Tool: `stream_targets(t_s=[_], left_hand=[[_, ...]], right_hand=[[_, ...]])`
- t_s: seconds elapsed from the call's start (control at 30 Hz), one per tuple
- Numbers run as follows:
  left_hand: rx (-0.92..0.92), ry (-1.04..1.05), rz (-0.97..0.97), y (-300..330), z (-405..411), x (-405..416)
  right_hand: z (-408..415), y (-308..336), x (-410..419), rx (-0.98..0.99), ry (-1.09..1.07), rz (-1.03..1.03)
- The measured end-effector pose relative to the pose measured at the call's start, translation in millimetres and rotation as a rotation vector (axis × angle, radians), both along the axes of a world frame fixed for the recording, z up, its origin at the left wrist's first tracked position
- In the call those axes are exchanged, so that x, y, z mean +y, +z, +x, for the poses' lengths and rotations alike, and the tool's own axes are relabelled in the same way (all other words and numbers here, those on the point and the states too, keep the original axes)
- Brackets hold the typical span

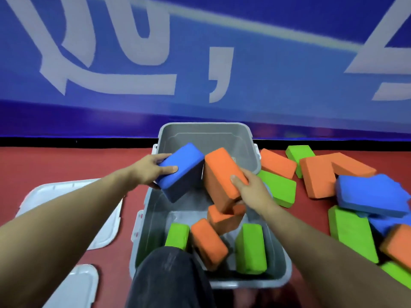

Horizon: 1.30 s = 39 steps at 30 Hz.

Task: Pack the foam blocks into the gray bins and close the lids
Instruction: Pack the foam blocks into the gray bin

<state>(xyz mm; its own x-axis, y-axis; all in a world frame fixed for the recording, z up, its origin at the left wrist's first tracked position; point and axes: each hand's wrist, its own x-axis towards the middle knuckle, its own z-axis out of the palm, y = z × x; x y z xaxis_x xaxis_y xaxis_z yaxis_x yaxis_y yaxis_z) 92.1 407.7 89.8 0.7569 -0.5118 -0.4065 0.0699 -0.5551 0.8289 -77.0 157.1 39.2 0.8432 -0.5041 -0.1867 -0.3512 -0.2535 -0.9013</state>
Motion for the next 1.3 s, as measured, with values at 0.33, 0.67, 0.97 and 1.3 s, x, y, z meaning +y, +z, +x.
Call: stream_targets(t_s=[0.33,0.67,0.97,1.3], left_hand=[[0.083,0.015,0.118,-70.9,5.4,28.9],[-0.027,0.165,0.432,-143.8,0.9,16.8],[-0.018,0.130,0.399,-150.8,18.5,19.4],[0.039,0.015,0.317,-169.3,9.0,-21.5]], right_hand=[[27.7,-3.8,-21.2,0.065,0.081,-0.054],[72.7,0.8,-19.5,0.178,0.524,-0.382],[107.6,-21.1,-24.4,0.221,0.552,-0.434],[90.5,-85.1,-38.3,0.572,0.487,-0.611]])
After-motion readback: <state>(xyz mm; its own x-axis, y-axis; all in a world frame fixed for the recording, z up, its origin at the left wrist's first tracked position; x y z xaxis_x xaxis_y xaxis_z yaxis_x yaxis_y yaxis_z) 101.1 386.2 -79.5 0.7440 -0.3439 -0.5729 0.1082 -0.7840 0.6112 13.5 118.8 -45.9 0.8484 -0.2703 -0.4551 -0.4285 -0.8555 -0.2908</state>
